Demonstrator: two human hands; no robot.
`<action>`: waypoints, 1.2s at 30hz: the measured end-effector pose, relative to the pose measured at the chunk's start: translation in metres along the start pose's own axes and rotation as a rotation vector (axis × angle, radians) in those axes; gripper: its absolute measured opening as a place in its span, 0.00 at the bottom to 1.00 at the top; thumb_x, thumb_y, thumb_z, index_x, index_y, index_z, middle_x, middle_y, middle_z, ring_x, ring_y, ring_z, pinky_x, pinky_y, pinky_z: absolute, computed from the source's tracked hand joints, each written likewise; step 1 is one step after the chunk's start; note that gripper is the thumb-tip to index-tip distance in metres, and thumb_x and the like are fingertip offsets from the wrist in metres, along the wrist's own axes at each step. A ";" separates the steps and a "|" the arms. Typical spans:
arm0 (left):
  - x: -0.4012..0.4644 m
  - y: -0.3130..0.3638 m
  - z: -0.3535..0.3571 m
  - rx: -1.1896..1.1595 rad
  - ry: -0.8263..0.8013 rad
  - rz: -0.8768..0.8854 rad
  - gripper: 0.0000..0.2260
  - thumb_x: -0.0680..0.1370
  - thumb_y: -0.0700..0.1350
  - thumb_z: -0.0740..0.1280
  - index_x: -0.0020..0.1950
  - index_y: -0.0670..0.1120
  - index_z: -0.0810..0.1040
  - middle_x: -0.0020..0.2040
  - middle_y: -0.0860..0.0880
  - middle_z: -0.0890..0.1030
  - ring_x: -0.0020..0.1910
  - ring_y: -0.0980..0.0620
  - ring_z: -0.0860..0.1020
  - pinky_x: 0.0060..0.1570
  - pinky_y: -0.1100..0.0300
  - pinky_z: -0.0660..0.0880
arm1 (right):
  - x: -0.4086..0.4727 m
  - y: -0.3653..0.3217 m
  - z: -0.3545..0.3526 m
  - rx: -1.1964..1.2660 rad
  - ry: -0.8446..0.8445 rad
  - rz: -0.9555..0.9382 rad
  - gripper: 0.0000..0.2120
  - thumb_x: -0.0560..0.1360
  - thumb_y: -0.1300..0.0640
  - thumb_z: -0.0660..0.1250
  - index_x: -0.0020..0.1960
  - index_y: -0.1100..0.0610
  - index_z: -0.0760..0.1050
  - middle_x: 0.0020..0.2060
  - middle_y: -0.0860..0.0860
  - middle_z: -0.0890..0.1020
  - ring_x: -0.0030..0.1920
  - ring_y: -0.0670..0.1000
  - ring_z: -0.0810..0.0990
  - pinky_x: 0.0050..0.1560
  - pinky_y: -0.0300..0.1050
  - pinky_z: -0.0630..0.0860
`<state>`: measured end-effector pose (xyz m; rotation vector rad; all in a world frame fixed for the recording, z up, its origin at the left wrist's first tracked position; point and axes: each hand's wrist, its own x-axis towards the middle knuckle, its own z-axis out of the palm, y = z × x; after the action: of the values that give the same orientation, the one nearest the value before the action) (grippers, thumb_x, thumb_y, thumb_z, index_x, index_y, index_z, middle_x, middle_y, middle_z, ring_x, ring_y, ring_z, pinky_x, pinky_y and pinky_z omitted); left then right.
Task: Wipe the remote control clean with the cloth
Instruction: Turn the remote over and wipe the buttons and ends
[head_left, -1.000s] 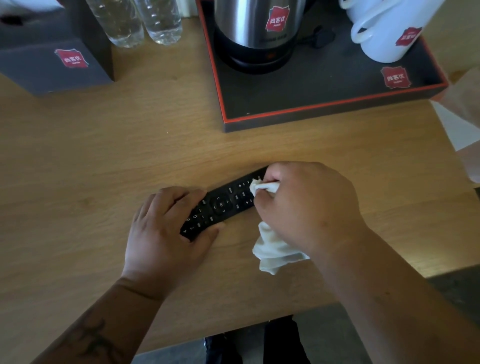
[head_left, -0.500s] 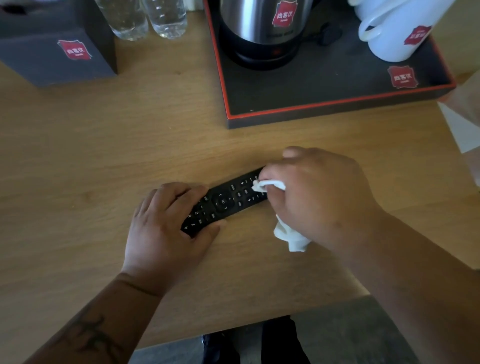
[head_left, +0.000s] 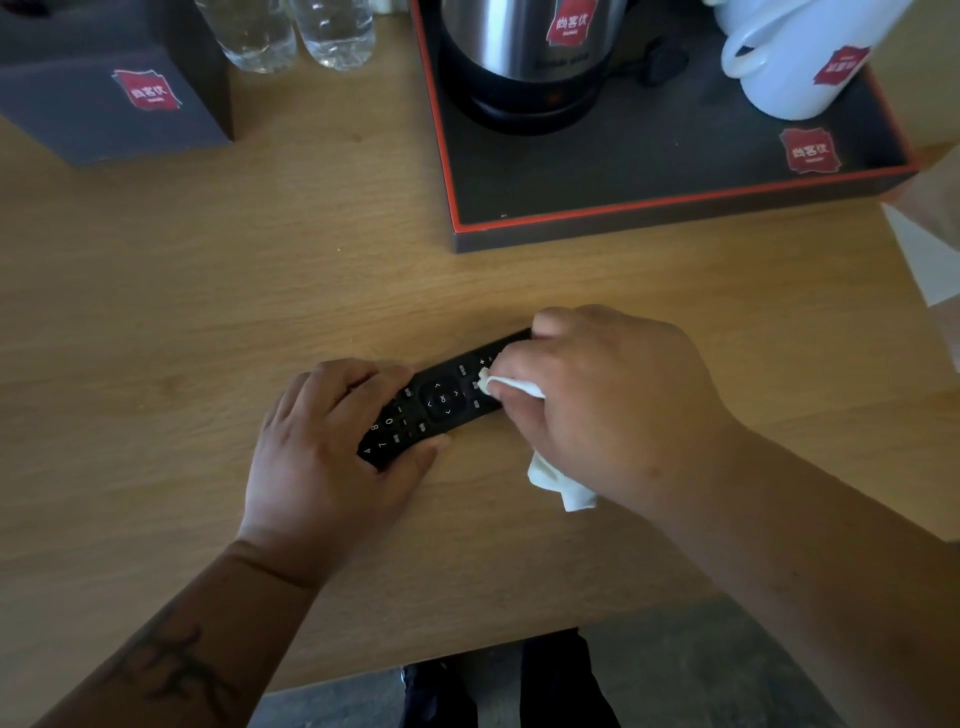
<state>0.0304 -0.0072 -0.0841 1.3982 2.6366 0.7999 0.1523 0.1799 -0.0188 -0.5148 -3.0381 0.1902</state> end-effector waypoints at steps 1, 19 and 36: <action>0.000 0.000 0.000 0.001 0.000 -0.001 0.26 0.71 0.60 0.70 0.63 0.46 0.80 0.56 0.48 0.78 0.55 0.49 0.76 0.56 0.51 0.74 | 0.000 0.003 0.000 -0.010 0.003 0.021 0.09 0.74 0.46 0.66 0.42 0.46 0.83 0.32 0.46 0.74 0.31 0.51 0.74 0.30 0.40 0.59; 0.001 0.001 0.001 -0.008 0.015 0.004 0.25 0.70 0.58 0.74 0.62 0.46 0.80 0.56 0.48 0.79 0.54 0.49 0.77 0.55 0.49 0.76 | -0.007 0.016 -0.013 0.043 -0.051 0.275 0.07 0.71 0.47 0.66 0.45 0.42 0.83 0.35 0.43 0.75 0.34 0.47 0.71 0.29 0.35 0.55; 0.001 0.000 -0.001 -0.014 0.014 0.013 0.26 0.71 0.60 0.70 0.62 0.45 0.80 0.55 0.48 0.78 0.54 0.51 0.75 0.55 0.51 0.74 | -0.021 0.004 -0.006 0.105 -0.166 0.256 0.09 0.72 0.46 0.65 0.48 0.42 0.83 0.39 0.43 0.80 0.36 0.45 0.76 0.33 0.40 0.71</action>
<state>0.0303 -0.0068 -0.0833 1.4135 2.6292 0.8306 0.1736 0.1773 -0.0142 -0.9213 -3.0867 0.4206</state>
